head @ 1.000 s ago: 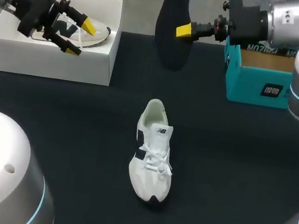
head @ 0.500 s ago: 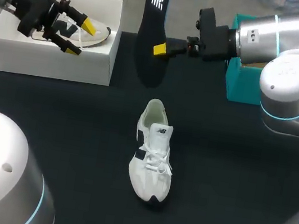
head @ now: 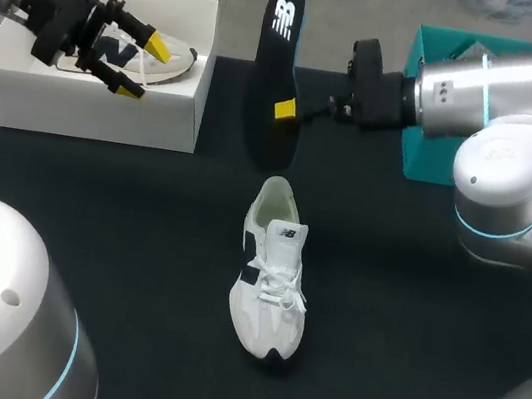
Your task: Take the shoe out of the shoebox, open the shoe tongue, remove and reinsert the insole, then place the shoe into the shoebox
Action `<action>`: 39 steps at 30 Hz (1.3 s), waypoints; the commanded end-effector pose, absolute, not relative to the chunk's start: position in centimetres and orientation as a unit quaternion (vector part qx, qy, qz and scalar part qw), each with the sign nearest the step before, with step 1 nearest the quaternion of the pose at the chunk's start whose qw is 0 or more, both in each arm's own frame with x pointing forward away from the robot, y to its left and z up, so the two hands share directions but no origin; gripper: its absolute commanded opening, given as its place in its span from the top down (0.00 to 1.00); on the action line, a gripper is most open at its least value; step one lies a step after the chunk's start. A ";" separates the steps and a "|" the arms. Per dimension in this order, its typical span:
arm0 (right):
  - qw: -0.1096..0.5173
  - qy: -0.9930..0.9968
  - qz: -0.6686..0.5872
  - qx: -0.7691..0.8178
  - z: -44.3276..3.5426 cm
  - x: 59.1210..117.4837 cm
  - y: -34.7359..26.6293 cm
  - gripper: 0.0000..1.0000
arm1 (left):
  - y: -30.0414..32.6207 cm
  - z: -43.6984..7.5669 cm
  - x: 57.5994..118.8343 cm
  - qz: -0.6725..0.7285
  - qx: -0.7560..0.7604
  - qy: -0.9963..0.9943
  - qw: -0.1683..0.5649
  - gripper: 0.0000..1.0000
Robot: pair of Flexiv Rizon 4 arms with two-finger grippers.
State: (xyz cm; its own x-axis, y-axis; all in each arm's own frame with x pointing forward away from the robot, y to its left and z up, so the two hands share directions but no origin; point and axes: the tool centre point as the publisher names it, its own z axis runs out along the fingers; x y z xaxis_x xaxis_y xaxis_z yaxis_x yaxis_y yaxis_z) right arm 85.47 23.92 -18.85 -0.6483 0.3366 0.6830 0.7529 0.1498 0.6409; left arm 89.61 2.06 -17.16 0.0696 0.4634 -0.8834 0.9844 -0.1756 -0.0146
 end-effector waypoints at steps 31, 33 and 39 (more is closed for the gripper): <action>0.122 -0.766 -0.539 -0.328 -25.8 85.8 23.5 1.00 | 2.1 -17.1 89.6 -0.398 0.656 0.553 0.325 0.00; 0.126 -0.758 -0.549 -0.329 -26.0 86.0 23.4 1.00 | 2.1 -17.1 89.6 -0.398 0.656 0.553 0.325 0.00; 0.141 -0.750 -0.549 -0.342 -26.5 86.5 23.2 1.00 | 2.1 -17.1 89.6 -0.398 0.656 0.553 0.325 0.00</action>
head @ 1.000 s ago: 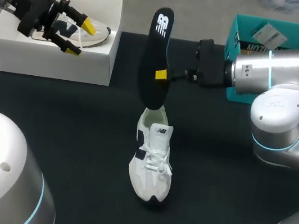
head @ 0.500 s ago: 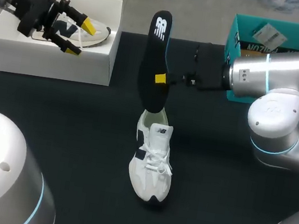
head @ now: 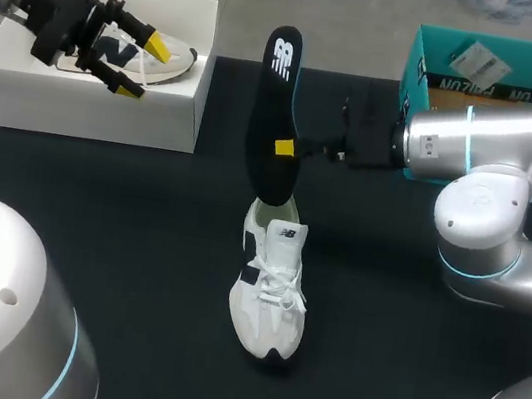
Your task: Take the shoe out of the shoebox, open the shoe tongue, remove and reinsert the insole, then place the shoe into the shoebox
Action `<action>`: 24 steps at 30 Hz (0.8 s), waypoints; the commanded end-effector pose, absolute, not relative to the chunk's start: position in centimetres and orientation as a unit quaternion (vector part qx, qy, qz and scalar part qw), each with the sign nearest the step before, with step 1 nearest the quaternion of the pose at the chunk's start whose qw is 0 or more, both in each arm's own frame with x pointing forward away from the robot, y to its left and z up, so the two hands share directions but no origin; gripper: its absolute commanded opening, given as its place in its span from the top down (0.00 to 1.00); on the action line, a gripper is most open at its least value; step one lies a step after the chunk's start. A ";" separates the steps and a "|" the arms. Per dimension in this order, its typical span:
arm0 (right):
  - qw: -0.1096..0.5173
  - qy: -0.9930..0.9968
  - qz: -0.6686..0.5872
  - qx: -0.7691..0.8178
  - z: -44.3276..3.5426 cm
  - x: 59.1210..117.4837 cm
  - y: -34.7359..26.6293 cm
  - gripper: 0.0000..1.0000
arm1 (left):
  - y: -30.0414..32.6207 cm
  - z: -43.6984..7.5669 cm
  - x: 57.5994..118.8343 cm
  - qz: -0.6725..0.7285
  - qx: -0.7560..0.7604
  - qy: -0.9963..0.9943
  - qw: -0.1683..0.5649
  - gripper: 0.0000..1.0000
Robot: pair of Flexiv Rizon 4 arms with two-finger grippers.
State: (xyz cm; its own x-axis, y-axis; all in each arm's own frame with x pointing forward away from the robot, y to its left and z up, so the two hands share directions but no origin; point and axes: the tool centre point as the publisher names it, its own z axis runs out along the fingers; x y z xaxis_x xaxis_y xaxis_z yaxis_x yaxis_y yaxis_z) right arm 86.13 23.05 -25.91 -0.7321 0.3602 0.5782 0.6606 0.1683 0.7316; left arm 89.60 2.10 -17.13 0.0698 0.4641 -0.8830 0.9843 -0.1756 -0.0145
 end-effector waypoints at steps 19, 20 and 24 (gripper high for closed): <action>0.157 -0.731 -0.553 -0.368 -29.2 86.4 23.9 1.00 | 2.1 -17.1 89.6 -0.398 0.656 0.553 0.325 0.00; 0.156 -0.730 -0.554 -0.370 -29.3 86.4 23.9 1.00 | 2.1 -17.1 89.6 -0.398 0.656 0.553 0.325 0.00; 0.154 -0.723 -0.556 -0.380 -30.3 86.2 23.7 1.00 | 2.1 -17.1 89.6 -0.398 0.656 0.553 0.325 0.00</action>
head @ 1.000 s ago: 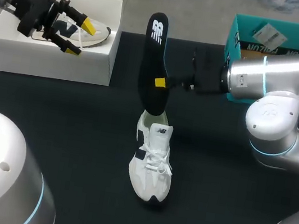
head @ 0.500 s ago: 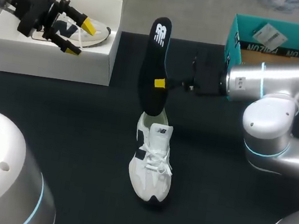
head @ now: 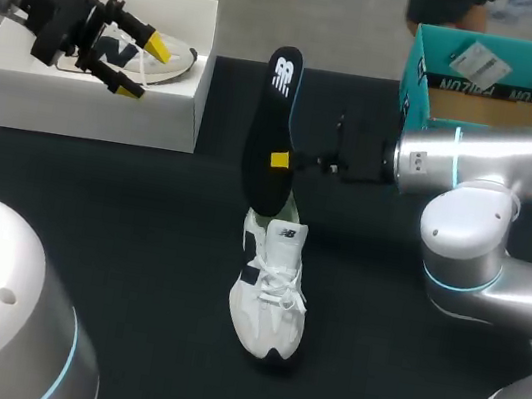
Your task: Take the shoe out of the shoebox, open the shoe tongue, remove and reinsert the insole, then place the shoe into the shoebox
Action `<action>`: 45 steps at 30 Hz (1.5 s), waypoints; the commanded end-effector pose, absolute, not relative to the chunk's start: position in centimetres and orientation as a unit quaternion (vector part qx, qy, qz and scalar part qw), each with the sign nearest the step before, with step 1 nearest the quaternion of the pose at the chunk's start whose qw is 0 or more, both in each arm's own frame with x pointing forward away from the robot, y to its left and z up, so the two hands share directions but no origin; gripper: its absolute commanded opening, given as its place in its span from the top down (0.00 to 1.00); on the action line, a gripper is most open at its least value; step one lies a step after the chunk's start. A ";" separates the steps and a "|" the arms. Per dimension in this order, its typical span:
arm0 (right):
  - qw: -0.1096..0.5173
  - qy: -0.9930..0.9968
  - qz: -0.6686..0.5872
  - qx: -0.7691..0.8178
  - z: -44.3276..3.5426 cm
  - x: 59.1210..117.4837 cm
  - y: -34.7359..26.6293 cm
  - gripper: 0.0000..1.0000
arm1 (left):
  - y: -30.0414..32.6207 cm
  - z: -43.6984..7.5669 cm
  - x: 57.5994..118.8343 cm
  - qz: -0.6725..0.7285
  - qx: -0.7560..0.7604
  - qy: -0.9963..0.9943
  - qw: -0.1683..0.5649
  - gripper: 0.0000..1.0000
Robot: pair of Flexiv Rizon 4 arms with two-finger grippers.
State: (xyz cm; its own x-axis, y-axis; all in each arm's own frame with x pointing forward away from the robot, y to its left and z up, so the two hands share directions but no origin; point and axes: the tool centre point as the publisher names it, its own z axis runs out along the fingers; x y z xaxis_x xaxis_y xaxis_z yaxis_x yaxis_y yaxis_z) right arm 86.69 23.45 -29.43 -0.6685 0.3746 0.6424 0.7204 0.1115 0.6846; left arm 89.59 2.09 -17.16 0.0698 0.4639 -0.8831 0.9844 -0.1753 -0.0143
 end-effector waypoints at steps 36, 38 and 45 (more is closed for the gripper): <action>0.168 -0.720 -0.556 -0.379 -30.4 84.9 24.6 1.00 | 2.1 -17.1 89.6 -0.398 0.656 0.553 0.325 0.00; 0.165 -0.720 -0.557 -0.380 -30.2 85.0 24.4 1.00 | 2.1 -17.1 89.6 -0.398 0.656 0.553 0.325 0.00; 0.137 -0.718 -0.567 -0.381 -28.8 86.2 23.0 1.00 | 2.1 -17.1 89.6 -0.398 0.656 0.553 0.325 0.00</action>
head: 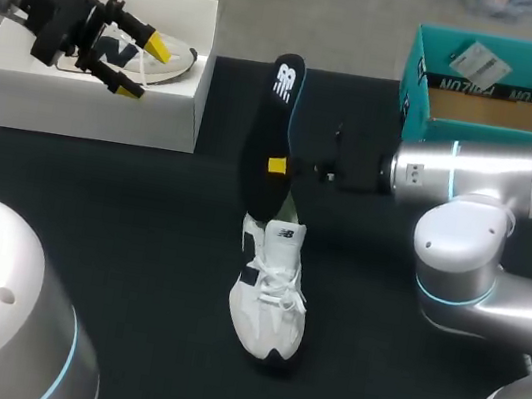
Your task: Take the shoe out of the shoebox, open the shoe tongue, remove and reinsert the insole, then place the shoe into the shoebox
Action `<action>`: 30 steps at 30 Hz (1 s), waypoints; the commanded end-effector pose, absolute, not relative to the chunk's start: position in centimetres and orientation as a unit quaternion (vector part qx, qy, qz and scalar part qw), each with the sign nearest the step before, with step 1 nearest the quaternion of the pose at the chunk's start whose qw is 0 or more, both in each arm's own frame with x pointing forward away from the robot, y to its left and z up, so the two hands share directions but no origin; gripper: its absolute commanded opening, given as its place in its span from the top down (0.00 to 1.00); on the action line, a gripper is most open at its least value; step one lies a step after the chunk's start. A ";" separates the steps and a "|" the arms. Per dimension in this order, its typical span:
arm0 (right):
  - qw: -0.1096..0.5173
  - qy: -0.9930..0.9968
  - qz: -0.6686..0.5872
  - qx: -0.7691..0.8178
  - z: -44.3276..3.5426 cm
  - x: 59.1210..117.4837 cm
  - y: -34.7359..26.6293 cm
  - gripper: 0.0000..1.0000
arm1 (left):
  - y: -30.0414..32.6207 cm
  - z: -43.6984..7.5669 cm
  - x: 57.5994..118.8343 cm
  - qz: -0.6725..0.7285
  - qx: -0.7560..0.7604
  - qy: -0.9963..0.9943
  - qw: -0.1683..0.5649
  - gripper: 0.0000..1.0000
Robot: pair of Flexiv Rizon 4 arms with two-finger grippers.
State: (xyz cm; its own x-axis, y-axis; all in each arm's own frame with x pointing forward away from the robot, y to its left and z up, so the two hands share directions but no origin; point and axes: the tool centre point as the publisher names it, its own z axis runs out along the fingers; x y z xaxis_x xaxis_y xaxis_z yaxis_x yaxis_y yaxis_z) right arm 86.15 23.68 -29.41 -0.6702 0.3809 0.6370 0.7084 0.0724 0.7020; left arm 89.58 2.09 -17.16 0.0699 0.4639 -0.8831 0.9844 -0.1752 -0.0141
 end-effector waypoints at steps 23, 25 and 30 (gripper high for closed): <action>0.106 -0.716 -0.550 -0.417 -29.7 84.9 17.3 1.00 | 2.1 -17.1 89.6 -0.398 0.656 0.553 0.325 0.00; 0.108 -0.714 -0.550 -0.421 -30.0 84.5 17.3 1.00 | 2.1 -17.1 89.6 -0.398 0.656 0.553 0.325 0.00; 0.111 -0.712 -0.549 -0.423 -30.2 84.2 17.5 1.00 | 2.1 -17.1 89.6 -0.398 0.656 0.553 0.325 0.00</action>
State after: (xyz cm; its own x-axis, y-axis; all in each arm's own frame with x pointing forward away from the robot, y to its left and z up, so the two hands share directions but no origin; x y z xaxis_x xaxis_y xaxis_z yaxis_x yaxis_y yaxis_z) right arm 84.50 17.31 -29.94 -0.6200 0.4750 0.6245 0.7257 0.0444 0.6866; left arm 89.57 2.10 -17.16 0.0700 0.4640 -0.8831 0.9844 -0.1752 -0.0141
